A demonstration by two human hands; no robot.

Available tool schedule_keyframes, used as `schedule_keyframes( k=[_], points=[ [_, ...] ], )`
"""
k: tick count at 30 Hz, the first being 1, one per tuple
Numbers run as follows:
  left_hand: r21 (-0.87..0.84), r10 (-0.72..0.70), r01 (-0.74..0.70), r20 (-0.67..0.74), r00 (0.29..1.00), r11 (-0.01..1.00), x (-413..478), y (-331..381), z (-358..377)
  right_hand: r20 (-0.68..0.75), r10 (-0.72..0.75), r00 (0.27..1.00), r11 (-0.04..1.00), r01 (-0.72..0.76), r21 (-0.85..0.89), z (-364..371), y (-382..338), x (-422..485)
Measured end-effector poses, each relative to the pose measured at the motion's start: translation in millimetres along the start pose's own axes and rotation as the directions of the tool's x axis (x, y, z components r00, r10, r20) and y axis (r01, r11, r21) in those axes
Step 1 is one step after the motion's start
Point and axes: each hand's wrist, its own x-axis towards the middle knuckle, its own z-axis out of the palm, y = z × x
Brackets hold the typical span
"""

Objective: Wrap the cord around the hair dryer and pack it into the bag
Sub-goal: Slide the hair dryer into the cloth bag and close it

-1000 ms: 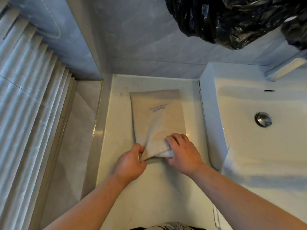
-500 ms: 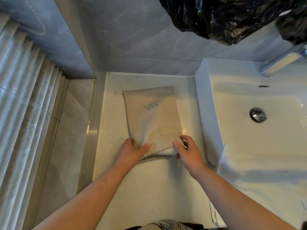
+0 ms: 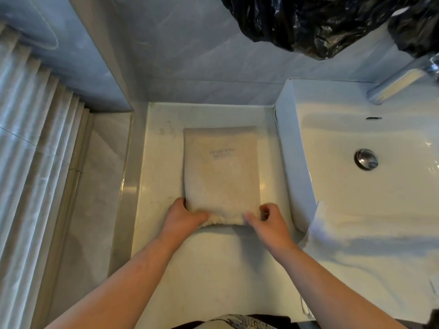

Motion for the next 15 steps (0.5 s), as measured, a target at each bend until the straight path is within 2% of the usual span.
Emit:
schedule_keyframes(
  k=[2,6,9,13,15],
  points=[
    [-0.081,-0.016,0.018,0.025,1.000,0.997,3.9,5.2,1.9,0.027,0.008,1.000,0.996,-0.010,0.090,0.4,-11.0,6.2],
    [-0.205,-0.040,0.062,0.110,0.993,0.977,12.2,15.3,4.9,0.156,0.036,0.987,0.991,-0.055,0.119,-0.5,-24.2,18.5],
    [-0.183,-0.037,0.067,0.162,0.986,0.981,19.8,13.5,5.5,0.217,0.011,0.976,0.995,-0.032,0.092,-1.0,-23.5,21.9],
    [-0.074,-0.027,0.042,0.186,0.982,0.996,20.3,13.2,6.2,0.222,0.014,0.975,0.997,-0.031,0.074,3.0,-17.1,19.5],
    [-0.087,-0.037,0.052,0.167,0.985,0.995,18.8,10.9,7.5,0.209,0.017,0.978,0.995,-0.037,0.090,5.7,-15.3,19.0]
  ],
)
